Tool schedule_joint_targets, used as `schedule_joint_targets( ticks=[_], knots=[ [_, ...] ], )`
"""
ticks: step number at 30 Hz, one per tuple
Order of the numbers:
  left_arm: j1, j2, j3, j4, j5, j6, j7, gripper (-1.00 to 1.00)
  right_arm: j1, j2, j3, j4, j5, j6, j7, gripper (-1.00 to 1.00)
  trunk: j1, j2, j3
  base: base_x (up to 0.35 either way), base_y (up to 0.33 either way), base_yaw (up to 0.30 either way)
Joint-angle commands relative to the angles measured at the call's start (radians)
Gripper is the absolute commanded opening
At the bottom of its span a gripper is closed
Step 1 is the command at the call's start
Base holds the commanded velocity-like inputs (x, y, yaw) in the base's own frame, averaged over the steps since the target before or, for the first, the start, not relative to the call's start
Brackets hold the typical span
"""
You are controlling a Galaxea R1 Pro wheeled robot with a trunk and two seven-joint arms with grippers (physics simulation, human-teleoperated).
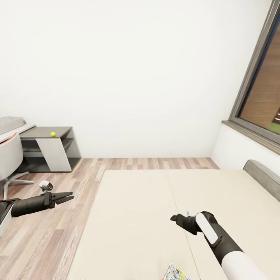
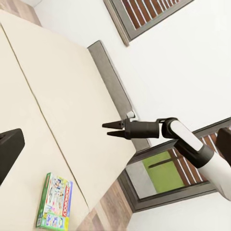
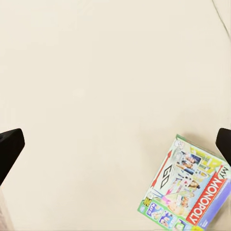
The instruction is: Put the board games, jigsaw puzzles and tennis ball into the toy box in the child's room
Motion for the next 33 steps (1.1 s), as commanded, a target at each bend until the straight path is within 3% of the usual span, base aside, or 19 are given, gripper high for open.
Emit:
schedule_joint_targets(
  ticks=[1,33],
  knots=[
    [-0.001,0.000,0.000,0.000,0.000,0.011,-0.004,1.00,-0.001,-0.001,0.005,0.001,-0.010,0.001,-0.010,1.00,0.001,-0.002,-0.004,0.000,0.000,0.000],
    [-0.001,-0.006,0.000,0.000,0.001,0.011,-0.008,1.00,-0.001,-0.003,0.005,0.048,-0.007,0.001,-0.011,1.00,0.001,-0.002,-0.057,0.000,0.000,0.000]
  ],
)
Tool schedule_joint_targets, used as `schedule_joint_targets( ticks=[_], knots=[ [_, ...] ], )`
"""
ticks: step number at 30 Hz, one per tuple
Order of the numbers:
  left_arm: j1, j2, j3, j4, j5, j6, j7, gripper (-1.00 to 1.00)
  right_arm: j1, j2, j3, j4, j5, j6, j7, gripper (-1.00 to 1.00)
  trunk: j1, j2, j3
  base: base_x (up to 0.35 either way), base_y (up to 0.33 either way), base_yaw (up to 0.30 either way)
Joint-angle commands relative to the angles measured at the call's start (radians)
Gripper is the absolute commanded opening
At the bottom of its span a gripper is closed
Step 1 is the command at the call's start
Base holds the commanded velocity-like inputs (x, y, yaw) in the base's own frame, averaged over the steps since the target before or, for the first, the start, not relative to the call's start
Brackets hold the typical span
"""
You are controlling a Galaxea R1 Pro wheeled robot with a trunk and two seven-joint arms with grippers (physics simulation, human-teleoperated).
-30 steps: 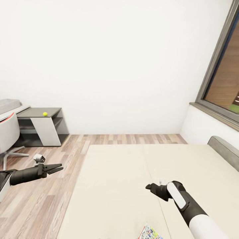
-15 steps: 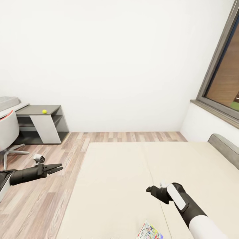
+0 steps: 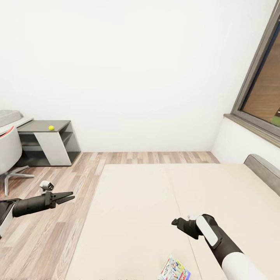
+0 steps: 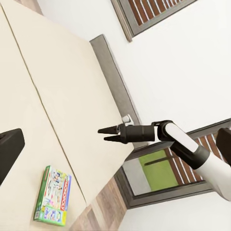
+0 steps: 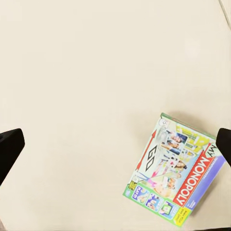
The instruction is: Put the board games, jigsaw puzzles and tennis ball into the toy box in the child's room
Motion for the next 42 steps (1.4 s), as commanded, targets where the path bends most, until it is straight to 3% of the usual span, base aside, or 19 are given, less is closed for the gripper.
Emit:
schedule_joint_targets(
  ticks=[1,42],
  knots=[
    [-0.001,0.000,0.000,0.000,0.000,0.011,-0.004,1.00,-0.001,-0.001,0.005,-0.002,-0.010,0.001,-0.010,1.00,0.001,-0.002,-0.004,0.000,0.000,0.000],
    [-0.001,0.005,0.001,0.000,0.000,0.011,-0.005,1.00,-0.009,-0.006,0.004,-0.002,-0.010,0.001,-0.012,1.00,0.001,-0.002,-0.071,0.000,0.000,0.000]
  ],
)
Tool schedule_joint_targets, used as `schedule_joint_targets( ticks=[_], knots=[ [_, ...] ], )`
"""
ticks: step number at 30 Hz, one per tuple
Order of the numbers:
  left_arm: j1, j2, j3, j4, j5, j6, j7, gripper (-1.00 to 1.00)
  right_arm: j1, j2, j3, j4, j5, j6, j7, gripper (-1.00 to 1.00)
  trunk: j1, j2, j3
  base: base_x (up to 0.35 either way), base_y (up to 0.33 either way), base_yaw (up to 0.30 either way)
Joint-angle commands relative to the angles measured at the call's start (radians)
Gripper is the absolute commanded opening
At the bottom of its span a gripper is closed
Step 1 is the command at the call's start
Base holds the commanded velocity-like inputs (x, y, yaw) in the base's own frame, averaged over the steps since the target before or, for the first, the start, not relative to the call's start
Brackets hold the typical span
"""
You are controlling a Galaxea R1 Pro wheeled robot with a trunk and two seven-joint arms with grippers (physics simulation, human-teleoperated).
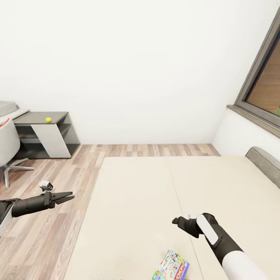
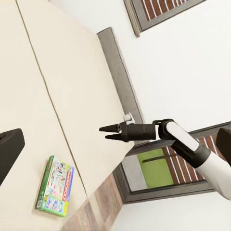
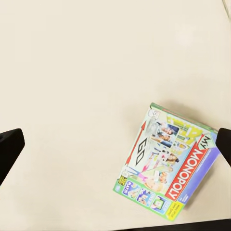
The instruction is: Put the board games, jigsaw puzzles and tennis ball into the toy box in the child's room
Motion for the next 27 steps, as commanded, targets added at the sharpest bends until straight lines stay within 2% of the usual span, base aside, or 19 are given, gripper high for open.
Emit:
schedule_joint_targets(
  ticks=[1,27],
  knots=[
    [-0.001,0.000,0.000,0.000,0.000,0.011,-0.004,1.00,-0.001,-0.001,0.005,-0.002,-0.011,0.001,-0.009,1.00,0.001,-0.002,-0.004,0.000,0.000,0.000],
    [-0.001,0.000,-0.004,-0.001,0.003,0.010,-0.007,1.00,-0.002,-0.002,0.006,-0.002,-0.011,0.001,-0.008,1.00,0.001,-0.002,-0.046,0.000,0.000,0.000]
  ],
)
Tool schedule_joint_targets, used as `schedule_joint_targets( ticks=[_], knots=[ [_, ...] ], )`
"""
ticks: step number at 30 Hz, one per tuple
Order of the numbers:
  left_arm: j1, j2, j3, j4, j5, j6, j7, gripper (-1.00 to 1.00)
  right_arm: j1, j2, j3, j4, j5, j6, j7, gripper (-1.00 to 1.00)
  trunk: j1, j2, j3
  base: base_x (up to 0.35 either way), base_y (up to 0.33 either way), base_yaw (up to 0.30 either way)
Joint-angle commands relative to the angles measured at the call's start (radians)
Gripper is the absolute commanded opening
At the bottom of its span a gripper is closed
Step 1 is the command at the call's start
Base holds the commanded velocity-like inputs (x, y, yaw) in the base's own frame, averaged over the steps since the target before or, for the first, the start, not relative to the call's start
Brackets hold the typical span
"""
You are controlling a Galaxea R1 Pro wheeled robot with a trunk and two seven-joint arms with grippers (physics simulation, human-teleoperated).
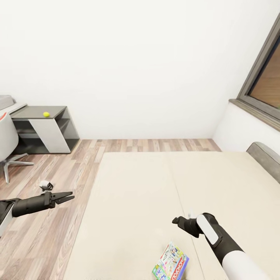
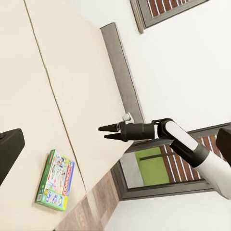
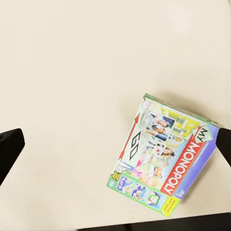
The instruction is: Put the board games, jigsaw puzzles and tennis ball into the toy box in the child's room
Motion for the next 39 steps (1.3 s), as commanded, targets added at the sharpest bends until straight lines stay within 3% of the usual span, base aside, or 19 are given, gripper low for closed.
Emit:
schedule_joint_targets(
  ticks=[1,32,39],
  knots=[
    [-0.001,0.000,0.000,0.000,0.000,0.011,-0.004,1.00,-0.001,-0.001,0.005,-0.002,-0.011,0.001,-0.009,1.00,0.001,-0.002,-0.004,0.000,0.000,0.000],
    [0.001,0.006,0.010,-0.001,0.000,0.010,-0.009,1.00,-0.001,-0.004,0.005,0.000,-0.012,0.001,-0.008,1.00,0.001,-0.002,-0.055,0.000,0.000,0.000],
    [0.002,0.045,0.025,-0.001,0.004,-0.007,-0.009,1.00,0.000,-0.003,0.005,0.000,-0.012,0.001,-0.008,1.00,0.001,-0.002,-0.066,0.000,0.000,0.000]
  ],
)
